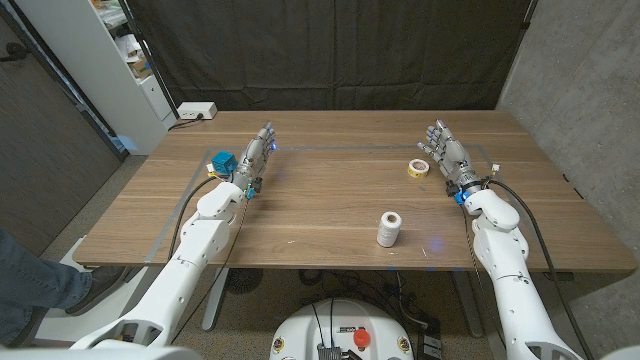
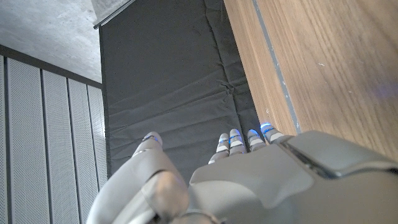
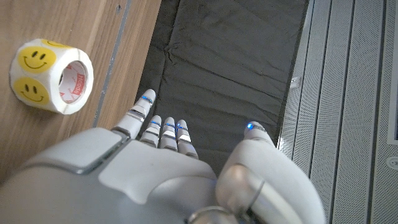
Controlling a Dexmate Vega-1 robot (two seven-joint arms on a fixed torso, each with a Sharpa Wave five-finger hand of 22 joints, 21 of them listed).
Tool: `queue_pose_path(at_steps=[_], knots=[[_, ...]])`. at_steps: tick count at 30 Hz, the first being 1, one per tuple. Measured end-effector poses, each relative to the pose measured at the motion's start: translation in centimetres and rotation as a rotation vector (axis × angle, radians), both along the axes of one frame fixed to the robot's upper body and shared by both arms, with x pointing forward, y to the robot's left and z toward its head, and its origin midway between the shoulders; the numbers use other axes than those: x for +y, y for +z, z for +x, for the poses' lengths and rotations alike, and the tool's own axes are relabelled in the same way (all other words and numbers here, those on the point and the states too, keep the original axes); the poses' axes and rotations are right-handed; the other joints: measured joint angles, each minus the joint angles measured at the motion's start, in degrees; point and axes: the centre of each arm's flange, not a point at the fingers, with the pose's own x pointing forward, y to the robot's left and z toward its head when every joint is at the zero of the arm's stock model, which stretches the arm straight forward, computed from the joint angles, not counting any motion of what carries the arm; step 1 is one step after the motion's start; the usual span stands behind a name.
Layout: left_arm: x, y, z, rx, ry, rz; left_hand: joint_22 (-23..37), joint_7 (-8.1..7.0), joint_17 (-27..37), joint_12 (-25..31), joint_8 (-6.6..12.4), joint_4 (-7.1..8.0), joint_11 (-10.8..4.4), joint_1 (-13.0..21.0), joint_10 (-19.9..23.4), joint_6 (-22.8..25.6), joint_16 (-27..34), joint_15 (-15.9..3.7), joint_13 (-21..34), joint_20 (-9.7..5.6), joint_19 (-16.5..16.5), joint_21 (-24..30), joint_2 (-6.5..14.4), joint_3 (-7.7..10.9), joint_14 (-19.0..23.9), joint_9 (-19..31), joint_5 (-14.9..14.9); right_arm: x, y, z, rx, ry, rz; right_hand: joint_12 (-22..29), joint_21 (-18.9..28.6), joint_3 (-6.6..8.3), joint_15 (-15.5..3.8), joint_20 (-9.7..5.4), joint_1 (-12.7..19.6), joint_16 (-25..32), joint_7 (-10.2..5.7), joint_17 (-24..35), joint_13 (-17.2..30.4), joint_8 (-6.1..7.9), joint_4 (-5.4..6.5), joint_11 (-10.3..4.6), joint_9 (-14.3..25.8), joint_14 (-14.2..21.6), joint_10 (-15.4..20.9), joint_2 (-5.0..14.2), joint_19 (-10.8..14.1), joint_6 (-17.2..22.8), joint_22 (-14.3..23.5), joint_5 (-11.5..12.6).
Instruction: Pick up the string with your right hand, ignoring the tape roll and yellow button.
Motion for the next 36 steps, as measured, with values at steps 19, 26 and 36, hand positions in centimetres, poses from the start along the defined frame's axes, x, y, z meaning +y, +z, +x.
queue_pose_path(at_steps=[19, 26, 36], knots=[[0.1, -0.3, 0.0, -0.020, 0.007, -0.035, 0.0, 0.00, 0.0, 0.0, 0.00, -0.49, -0.30, 0.3, 0.3, 0.6, 0.0, 0.00, 0.0, -0.46, 0.0, -0.8, 0.3, 0.00, 0.0, 0.0, 0.0, -0.8, -1.2, -1.7, -0.018, -0.022, -0.010, 0.0, 0.0, -0.22, 0.00, 0.00, 0.0, 0.0, 0.00, 0.0, 0.3, 0.00, -0.21, 0.00, 0.0, 0.0, 0.0, 0.00, 0.0, 0.0, 0.0, 0.0], [0.1, -0.3, -0.1, -0.021, 0.013, 0.000, 0.0, 0.00, 0.0, 0.0, 0.00, -0.65, -0.30, 0.3, 0.3, 0.6, 0.0, -0.01, 0.0, -0.46, 0.0, -1.5, 0.3, 0.17, 0.0, 0.0, 0.0, -1.0, -1.5, -2.2, -0.021, -0.027, -0.015, 0.0, 0.0, -0.24, 0.00, 0.00, 0.0, 0.0, -0.24, 0.0, 0.3, 0.00, -0.24, 0.00, 0.0, 0.0, 0.0, 0.01, 0.0, -0.2, 0.0, 0.0], [0.3, -0.1, -0.4, -0.020, 0.019, 0.043, 0.0, 0.00, 0.0, 0.0, 0.00, -0.65, -0.26, 0.6, 0.3, 0.6, 0.0, -0.01, 0.0, -0.45, 0.0, -1.9, 0.6, 0.16, 0.0, 0.0, 0.0, -1.2, -1.9, -3.4, -0.035, -0.039, -0.028, 0.0, 0.0, -0.24, 0.00, 0.00, 0.0, 0.0, -0.32, 0.1, 0.3, 0.00, -0.24, 0.00, 0.0, 0.0, 0.0, 0.01, 0.0, -0.3, 0.0, 0.0]])
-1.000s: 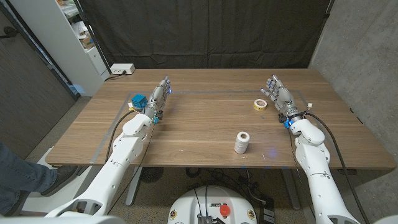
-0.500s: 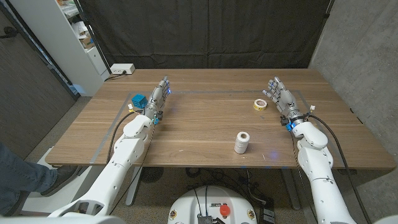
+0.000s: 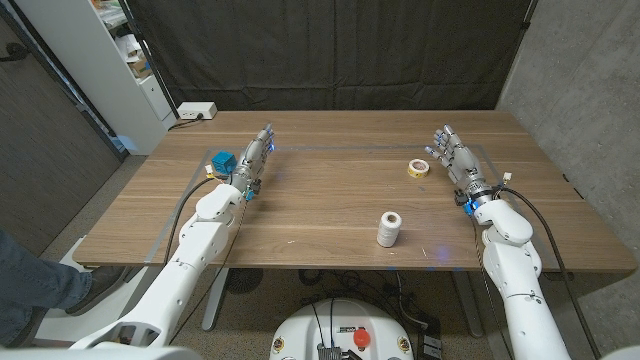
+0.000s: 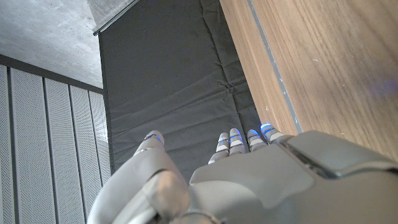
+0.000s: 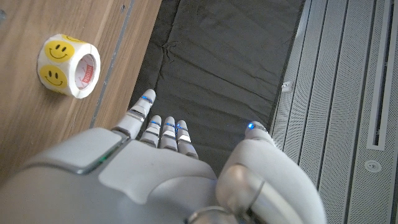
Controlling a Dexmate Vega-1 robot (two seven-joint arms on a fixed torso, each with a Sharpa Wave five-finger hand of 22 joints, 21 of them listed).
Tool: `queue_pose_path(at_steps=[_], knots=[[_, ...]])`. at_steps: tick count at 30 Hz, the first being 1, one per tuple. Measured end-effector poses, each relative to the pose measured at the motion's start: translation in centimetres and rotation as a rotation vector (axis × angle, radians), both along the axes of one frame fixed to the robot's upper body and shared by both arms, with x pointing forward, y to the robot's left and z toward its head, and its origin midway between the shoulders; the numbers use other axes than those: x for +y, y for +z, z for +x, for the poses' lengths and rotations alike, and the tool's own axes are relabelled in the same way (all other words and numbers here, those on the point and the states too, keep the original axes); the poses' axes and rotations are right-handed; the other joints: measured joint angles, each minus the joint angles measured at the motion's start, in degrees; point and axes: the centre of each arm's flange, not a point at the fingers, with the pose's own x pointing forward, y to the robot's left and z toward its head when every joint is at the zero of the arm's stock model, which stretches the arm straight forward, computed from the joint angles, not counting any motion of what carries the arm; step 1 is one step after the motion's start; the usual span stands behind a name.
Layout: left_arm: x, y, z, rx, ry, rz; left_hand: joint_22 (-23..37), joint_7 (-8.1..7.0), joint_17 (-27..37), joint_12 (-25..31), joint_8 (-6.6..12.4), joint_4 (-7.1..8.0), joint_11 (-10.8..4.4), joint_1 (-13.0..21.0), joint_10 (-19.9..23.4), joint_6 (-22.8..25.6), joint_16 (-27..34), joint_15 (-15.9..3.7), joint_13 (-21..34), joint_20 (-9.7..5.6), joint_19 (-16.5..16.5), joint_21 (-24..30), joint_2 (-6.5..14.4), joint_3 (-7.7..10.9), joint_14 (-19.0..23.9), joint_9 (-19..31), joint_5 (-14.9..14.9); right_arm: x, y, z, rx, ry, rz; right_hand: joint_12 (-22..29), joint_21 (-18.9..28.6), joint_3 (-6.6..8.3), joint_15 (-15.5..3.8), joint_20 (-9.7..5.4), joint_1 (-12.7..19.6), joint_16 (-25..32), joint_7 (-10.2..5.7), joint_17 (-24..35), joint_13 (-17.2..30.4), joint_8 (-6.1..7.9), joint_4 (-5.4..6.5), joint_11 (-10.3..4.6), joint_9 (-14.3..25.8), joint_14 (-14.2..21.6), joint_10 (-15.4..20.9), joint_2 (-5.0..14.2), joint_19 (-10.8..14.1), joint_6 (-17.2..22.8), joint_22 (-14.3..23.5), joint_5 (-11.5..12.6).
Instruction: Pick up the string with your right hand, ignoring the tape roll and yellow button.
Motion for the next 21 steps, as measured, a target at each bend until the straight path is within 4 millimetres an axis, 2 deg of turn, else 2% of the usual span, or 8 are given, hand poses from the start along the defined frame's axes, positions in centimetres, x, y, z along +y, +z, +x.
queue_pose_path(at_steps=[21], knots=[[0.2, 0.1, -0.4, -0.006, -0.007, 0.046, 0.3, 0.00, 0.0, -0.2, -0.23, -0.46, -0.10, 0.2, -0.4, 0.0, 0.0, 0.00, 0.0, 0.00, 0.0, -0.6, 0.2, -0.01, 0.0, 0.0, -0.4, 0.5, -0.9, -2.3, -0.051, 0.006, -0.003, 0.0, 0.0, 0.23, 0.00, 0.21, 0.3, 0.0, 0.00, -0.1, 0.0, 0.00, -0.23, 0.21, 0.0, 0.0, 0.2, 0.31, -0.2, 0.0, 0.0, 0.0]])
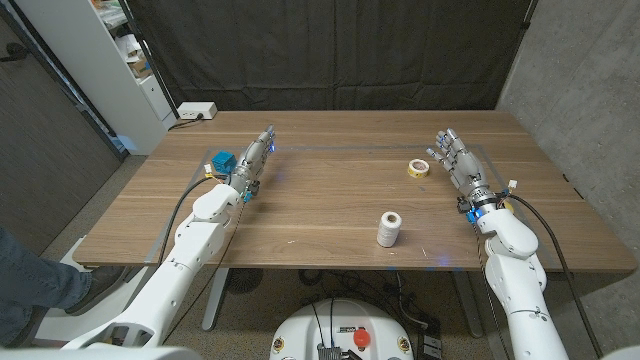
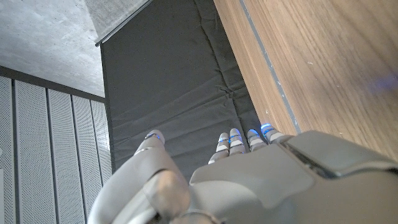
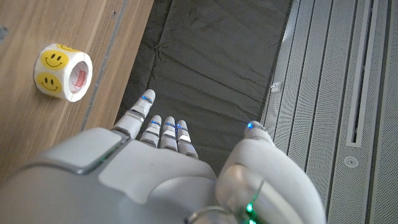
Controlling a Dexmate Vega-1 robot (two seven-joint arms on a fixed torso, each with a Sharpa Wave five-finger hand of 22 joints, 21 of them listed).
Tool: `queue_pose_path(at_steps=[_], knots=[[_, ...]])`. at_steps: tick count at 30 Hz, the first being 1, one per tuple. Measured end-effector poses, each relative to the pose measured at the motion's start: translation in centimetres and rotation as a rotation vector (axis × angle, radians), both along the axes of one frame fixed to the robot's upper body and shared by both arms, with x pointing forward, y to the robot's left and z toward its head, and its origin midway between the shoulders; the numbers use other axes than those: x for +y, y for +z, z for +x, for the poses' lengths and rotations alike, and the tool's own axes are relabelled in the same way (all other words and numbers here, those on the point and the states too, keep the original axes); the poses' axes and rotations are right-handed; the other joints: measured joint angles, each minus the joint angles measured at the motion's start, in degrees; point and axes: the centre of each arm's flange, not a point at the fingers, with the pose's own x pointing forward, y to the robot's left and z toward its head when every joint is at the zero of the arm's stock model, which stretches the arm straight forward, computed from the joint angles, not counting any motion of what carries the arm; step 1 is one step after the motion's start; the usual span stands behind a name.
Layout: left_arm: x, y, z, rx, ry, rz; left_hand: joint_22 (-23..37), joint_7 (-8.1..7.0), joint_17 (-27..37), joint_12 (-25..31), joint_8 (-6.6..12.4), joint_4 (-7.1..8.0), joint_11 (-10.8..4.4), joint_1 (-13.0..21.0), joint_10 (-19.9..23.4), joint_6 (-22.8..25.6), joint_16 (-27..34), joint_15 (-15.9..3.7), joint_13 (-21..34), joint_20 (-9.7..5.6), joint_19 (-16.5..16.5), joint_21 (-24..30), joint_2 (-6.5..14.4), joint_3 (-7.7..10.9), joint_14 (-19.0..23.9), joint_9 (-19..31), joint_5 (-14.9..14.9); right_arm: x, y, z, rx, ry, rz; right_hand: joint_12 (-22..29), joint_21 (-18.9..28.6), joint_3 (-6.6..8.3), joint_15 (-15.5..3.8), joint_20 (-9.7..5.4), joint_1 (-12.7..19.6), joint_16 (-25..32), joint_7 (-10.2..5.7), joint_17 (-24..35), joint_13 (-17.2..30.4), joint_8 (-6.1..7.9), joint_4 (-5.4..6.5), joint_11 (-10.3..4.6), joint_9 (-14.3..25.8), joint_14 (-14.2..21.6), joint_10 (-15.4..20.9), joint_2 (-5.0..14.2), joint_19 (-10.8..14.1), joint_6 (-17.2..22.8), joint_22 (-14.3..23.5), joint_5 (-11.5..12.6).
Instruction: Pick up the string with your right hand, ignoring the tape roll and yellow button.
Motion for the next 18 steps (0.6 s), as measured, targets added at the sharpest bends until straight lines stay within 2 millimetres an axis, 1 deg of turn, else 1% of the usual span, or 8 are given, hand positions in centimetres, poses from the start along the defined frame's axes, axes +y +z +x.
queue_pose_path(at_steps=[6, 10, 11, 14, 18], knots=[[0.06, 0.12, -0.17, -0.004, 0.000, 0.007, 0.0, 0.00, 0.0, 0.0, 0.00, -0.16, -0.06, 0.0, -0.1, 0.0, 0.0, 0.00, 0.0, 0.00, 0.0, 0.0, 0.0, 0.16, 0.0, 0.0, 0.0, 0.01, 0.17, -0.17, -0.014, -0.001, -0.003, 0.0, 0.0, -0.17, 0.00, 0.00, 0.0, 0.0, 0.00, 0.0, 0.0, 0.00, -0.17, 0.00, 0.0, 0.0, 0.0, 0.00, 0.0, 0.0, 0.0, 0.0], [-0.02, 0.15, -0.27, -0.006, -0.002, 0.009, 0.0, 0.00, 0.0, 0.0, 0.00, -0.16, 0.07, 0.2, -0.2, 0.0, 0.0, 0.00, 0.0, 0.00, 0.0, 0.0, 0.2, 0.16, 0.0, 0.0, 0.0, -0.01, 0.28, -0.29, -0.023, 0.000, 0.000, 0.0, 0.0, 0.15, 0.00, 0.00, 0.6, 0.0, 0.00, 0.0, 0.0, 0.00, -0.48, 0.00, 0.0, 0.0, 0.0, 0.20, 0.0, 0.0, 0.0, 0.0], [-0.03, 0.16, -0.28, -0.006, -0.002, 0.010, 0.0, 0.00, 0.0, 0.0, 0.00, -0.16, 0.16, 0.2, -0.3, 0.0, 0.0, 0.00, 0.0, 0.00, 0.0, -0.2, 0.2, 0.16, 0.0, 0.0, 0.0, -0.02, 0.31, -0.31, -0.025, 0.001, 0.000, 0.0, 0.0, 0.09, 0.00, 0.00, 0.7, 0.0, 0.00, 0.0, 0.0, 0.00, -0.74, 0.00, 0.0, 0.0, 0.0, 0.00, 0.0, 0.0, 0.0, 0.0], [-0.14, 0.18, -0.32, -0.007, -0.004, 0.012, 0.0, 0.00, 0.0, -0.2, 0.00, -0.16, 0.25, 0.2, -0.4, 0.0, 0.0, 0.00, 0.0, 0.00, 0.0, -0.4, 0.2, 0.16, 0.0, 0.0, 0.0, -0.02, 0.37, -0.38, -0.030, 0.001, 0.000, 0.0, 0.0, 0.17, 0.00, 0.00, 1.1, 0.0, 0.00, 0.0, 0.0, 0.00, -0.80, 0.00, 0.0, 0.0, 0.0, 0.31, 0.0, 0.0, 0.0, 0.0], [-0.34, 0.13, -0.32, -0.005, -0.009, 0.017, 0.0, 0.00, 0.0, -0.2, 0.00, -0.16, 0.25, 0.2, -0.4, 0.0, -0.3, 0.00, 0.0, 0.00, 0.0, -0.4, 0.2, 0.16, 0.0, 0.0, 0.0, -0.02, 0.49, -0.51, -0.040, 0.001, -0.001, 0.0, 0.0, 0.39, 0.00, 0.00, 1.4, 0.0, 0.00, 0.0, 0.0, 0.00, -1.02, 0.00, 0.0, 0.0, 0.0, -0.02, 0.0, 0.0, 0.0, 0.0]])
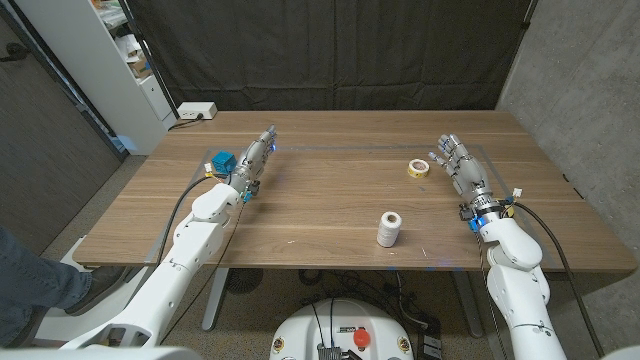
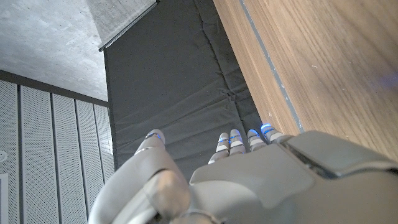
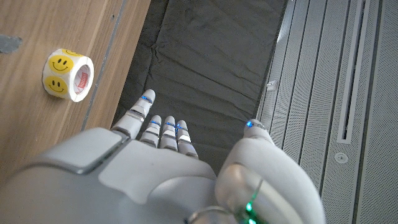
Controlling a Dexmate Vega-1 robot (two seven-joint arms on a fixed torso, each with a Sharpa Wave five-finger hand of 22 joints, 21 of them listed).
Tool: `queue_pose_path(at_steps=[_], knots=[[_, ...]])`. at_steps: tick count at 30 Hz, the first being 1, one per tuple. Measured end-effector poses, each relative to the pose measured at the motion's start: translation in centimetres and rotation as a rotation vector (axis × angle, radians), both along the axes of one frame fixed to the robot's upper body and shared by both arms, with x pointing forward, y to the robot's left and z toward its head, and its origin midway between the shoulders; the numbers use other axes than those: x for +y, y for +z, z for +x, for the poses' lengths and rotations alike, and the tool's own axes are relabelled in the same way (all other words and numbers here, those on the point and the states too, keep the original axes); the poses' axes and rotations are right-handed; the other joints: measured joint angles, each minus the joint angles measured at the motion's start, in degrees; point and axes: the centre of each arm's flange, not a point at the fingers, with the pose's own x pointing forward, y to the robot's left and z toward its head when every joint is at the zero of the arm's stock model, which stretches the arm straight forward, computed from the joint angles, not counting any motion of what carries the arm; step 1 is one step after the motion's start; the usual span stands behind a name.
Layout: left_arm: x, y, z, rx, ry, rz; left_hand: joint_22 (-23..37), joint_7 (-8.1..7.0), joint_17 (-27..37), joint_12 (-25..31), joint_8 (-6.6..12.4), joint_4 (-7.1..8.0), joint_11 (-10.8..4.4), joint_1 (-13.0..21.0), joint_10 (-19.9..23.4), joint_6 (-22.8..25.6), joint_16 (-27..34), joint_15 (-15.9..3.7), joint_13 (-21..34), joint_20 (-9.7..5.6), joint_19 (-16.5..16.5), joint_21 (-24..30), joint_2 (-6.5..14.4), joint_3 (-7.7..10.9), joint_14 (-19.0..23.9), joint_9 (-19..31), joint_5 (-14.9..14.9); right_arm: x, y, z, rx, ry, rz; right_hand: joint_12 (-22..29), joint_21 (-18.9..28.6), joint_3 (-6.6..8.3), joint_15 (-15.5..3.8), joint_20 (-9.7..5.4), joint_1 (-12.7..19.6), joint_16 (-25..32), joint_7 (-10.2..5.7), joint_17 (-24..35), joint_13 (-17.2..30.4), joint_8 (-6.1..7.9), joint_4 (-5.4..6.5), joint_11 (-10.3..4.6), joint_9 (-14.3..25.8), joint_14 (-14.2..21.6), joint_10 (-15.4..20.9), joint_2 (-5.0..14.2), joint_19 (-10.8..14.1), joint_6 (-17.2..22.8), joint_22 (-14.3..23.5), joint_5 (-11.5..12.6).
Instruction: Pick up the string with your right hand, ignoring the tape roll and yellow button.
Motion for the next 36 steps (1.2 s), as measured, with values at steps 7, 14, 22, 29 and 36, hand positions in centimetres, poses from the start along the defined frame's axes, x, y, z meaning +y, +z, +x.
queue_pose_path(at_steps=[7, 14, 22, 29, 36], knots=[[-0.2, 0.0, 0.0, 0.000, -0.002, 0.003, 0.0, 0.00, 0.0, 0.0, 0.00, -0.17, 0.00, 0.0, 0.0, 0.0, 0.0, 0.00, 0.0, 0.00, 0.0, -0.2, 0.0, -0.17, 0.0, 0.0, 0.0, 0.1, -2.3, -1.7, 0.015, -0.011, 0.001, 0.0, 0.0, 0.00, 0.00, 0.00, 0.5, 0.0, 0.00, 0.0, 0.0, 0.00, -0.48, 0.00, 0.0, 0.0, 0.0, 0.09, 0.0, 0.0, 0.0, 0.0], [-0.5, -0.1, 0.3, 0.003, -0.006, 0.000, 0.0, 0.00, 0.0, 0.0, 0.00, -0.48, 0.00, 0.0, 0.0, 0.0, 0.0, 0.00, 0.0, 0.00, 0.0, -0.4, 0.0, 0.01, 0.0, 0.0, 0.0, 0.2, -2.5, -2.0, 0.005, -0.009, -0.007, 0.0, 0.0, 0.00, 0.00, 0.20, 1.0, 0.0, 0.00, 0.0, 0.0, 0.00, -0.82, -0.22, 0.0, 0.0, -0.2, 0.03, -0.6, 0.0, 0.0, 0.0], [-0.8, 0.1, 0.3, -0.003, -0.010, 0.001, 0.0, -0.21, 0.0, 0.0, -0.22, -0.48, 0.00, 0.0, 0.0, -0.2, 0.0, 0.00, 0.0, 0.00, 0.0, -0.6, 0.0, 0.01, 0.0, 0.0, 0.0, 0.3, -2.9, -2.4, -0.004, 0.000, -0.012, 0.0, 0.0, 0.16, 0.00, 0.20, 1.3, 0.0, 0.00, 0.0, 0.0, 0.00, -1.12, -0.22, 0.0, 0.0, -0.2, -0.21, -0.6, 0.0, 0.0, 0.0], [-1.0, 0.2, 0.3, -0.006, -0.003, 0.009, 0.0, -0.21, 0.0, 0.0, -0.22, -0.48, 0.00, 0.0, 0.0, -0.2, 0.0, 0.00, 0.0, 0.00, 0.0, -0.6, 0.0, 0.01, 0.0, 0.0, 0.0, 0.3, -3.6, -2.8, -0.010, 0.007, -0.015, 0.0, 0.0, 0.16, 0.00, 0.20, 1.3, 0.0, 0.00, 0.0, 0.0, 0.00, -1.11, -0.22, 0.0, 0.0, -0.2, -0.21, -0.6, 0.0, 0.0, 0.0], [-1.1, 0.4, 0.4, -0.008, -0.002, 0.011, 0.0, -0.20, 0.0, 0.0, -0.22, -0.48, 0.00, 0.0, 0.0, -0.2, 0.0, 0.00, 0.0, 0.00, 0.0, -0.8, 0.0, 0.01, 0.0, 0.0, 0.0, 0.2, -4.0, -3.3, -0.017, 0.010, -0.016, 0.0, 0.0, -0.08, 0.00, 0.20, 1.6, 0.0, 0.00, 0.0, 0.0, 0.00, -1.35, -0.22, 0.0, 0.0, -0.2, -0.50, -0.6, 0.0, 0.0, 0.0]])
